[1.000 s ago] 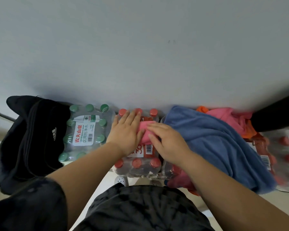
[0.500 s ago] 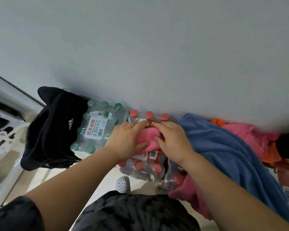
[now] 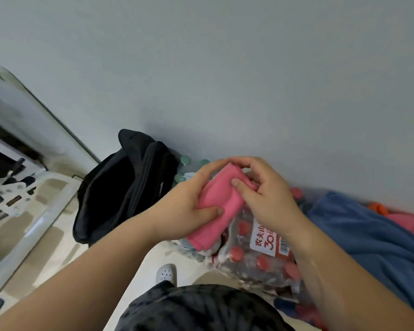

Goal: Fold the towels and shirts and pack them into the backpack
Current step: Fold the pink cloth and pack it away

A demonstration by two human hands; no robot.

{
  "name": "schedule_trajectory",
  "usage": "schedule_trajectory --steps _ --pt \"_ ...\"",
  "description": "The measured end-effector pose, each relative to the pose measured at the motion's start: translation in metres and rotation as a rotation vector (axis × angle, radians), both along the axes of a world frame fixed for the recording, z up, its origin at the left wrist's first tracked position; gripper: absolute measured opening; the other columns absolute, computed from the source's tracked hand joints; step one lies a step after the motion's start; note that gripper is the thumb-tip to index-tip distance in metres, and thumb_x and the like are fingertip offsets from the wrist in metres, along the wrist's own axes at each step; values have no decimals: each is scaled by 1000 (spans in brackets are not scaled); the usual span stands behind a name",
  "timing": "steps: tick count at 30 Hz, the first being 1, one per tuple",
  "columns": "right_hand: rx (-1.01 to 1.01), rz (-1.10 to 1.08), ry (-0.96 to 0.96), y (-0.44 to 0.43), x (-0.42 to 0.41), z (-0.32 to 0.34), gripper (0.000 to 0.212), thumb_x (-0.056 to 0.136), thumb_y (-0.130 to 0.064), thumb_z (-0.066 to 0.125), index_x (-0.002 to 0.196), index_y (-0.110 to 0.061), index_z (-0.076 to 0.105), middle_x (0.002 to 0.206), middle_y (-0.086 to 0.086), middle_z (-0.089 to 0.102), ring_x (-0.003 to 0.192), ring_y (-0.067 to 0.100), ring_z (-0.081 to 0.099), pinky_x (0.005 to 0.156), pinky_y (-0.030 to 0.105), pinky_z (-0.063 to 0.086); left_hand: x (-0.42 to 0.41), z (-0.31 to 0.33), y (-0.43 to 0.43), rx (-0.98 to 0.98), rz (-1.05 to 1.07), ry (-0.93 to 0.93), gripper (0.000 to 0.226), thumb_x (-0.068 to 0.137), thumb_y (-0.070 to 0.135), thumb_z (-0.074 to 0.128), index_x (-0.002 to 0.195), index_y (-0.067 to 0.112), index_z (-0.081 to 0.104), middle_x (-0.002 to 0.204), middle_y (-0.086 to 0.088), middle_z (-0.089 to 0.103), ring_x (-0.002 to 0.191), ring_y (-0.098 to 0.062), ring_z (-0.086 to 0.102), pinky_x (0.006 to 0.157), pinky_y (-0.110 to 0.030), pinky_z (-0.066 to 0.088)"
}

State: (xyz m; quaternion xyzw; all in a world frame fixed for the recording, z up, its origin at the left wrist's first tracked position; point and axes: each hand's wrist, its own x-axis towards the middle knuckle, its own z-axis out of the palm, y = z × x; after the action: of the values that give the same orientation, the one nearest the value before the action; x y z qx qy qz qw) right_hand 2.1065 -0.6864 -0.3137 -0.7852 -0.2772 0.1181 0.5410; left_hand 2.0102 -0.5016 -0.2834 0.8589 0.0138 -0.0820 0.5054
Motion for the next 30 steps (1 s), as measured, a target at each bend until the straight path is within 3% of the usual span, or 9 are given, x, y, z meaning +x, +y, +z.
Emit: schedule_trajectory --steps 2,4,6,11,14,18,20,23,30 --pt "-65 -10 -27 36 -9 3 33 96 -36 62 129 -33 58 123 -16 54 109 3 59 95 30 51 -14 17 37 35 23 -43 93 85 15 75 143 64 21 109 8 68 87 -19 70 79 -45 58" --pt "-122 -23 -22 71 -20 6 48 93 -59 47 131 -32 57 124 -15 50 111 -2 55 97 21 46 -31 35 82 38 66 -67 93 85 14 75 142 66 22 107 14 67 89 -17 69 80 -42 57" --pt "-159 -14 -27 107 -31 7 59 92 -65 35 134 -29 56 127 -13 48 117 -7 49 101 15 40 -49 49 132 42 103 -78 91 85 15 75 140 67 24 107 19 67 93 -14 69 82 -40 57" --pt "-466 88 -400 190 -53 9 52 93 -54 50 137 -28 56 146 -6 45 134 17 40 113 37 33 -70 35 257 -36 390 -15 88 86 12 75 142 61 26 101 11 71 82 -7 70 65 -21 54" --pt "-706 320 -555 226 -64 3 50 92 -46 60 139 -32 55 147 -10 48 141 19 36 118 45 24 -66 -7 297 -120 442 72 90 87 13 75 145 59 23 108 3 69 86 -10 71 74 -37 59" --pt "-1147 496 -573 253 -66 0 71 90 -58 57 153 -36 33 160 -10 31 154 20 9 120 58 -10 -50 -71 285 -105 239 211 94 84 18 76 151 52 19 131 4 60 109 -11 64 96 -35 53" --pt "-1273 469 -556 255 -63 0 86 81 -67 62 154 -36 28 166 -4 16 155 23 0 115 68 -13 -42 -98 272 -16 171 245 97 85 20 73 156 44 11 141 8 51 121 -15 58 103 -33 46" --pt "-1414 406 -496 250 -57 0 104 71 -72 69 157 -36 21 168 5 1 155 24 -6 112 72 -10 -39 -127 278 232 152 257 92 89 21 62 158 40 3 131 -3 62 111 -26 63 93 -33 46" --pt "-1469 293 -483 234 -51 0 101 75 -68 65 158 -35 18 165 8 13 153 22 7 108 79 -8 -59 -158 338 395 289 227 85 87 19 62 154 44 18 134 -4 62 113 -33 61 90 -35 44"
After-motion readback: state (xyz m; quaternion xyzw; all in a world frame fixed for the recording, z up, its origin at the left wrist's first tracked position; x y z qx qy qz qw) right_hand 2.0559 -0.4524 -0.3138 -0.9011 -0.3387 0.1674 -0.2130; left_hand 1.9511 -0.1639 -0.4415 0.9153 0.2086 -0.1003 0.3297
